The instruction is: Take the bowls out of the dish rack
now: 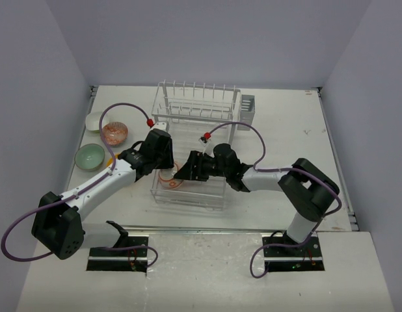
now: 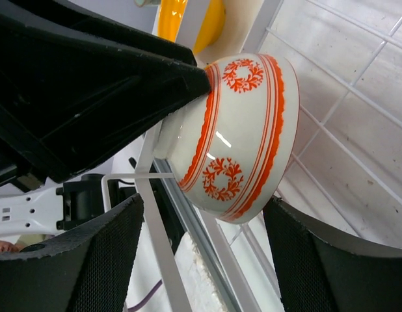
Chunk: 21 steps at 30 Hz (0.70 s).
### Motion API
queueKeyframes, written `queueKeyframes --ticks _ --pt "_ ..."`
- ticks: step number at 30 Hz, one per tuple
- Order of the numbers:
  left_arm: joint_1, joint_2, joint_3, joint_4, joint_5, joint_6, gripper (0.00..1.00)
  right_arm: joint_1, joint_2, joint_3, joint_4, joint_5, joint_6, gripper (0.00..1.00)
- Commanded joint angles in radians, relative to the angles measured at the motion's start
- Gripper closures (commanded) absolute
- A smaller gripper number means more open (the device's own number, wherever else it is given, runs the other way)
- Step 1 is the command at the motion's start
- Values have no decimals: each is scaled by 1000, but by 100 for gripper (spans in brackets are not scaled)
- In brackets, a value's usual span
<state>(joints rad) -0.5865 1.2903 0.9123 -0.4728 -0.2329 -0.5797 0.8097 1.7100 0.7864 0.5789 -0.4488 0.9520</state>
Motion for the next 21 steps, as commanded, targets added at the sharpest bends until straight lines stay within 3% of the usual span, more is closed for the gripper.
queueKeyframes --ticks 1,11,15,18,19,21 --pt "-12 -13 -4 -3 3 15 61 2 39 22 165 -48 43 28" --pt "-12 -16 -3 -3 0 17 60 2 86 30 286 -97 105 40" --pt "-12 -16 0 -1 -3 18 60 2 91 24 288 -97 106 53" --pt "-12 -14 3 -1 -5 18 60 0 105 27 294 -111 125 53" --pt "-12 -11 5 -3 -5 20 60 2 117 27 300 -117 136 61" --pt "-12 -11 7 -3 -5 20 60 2 126 27 318 -136 151 63"
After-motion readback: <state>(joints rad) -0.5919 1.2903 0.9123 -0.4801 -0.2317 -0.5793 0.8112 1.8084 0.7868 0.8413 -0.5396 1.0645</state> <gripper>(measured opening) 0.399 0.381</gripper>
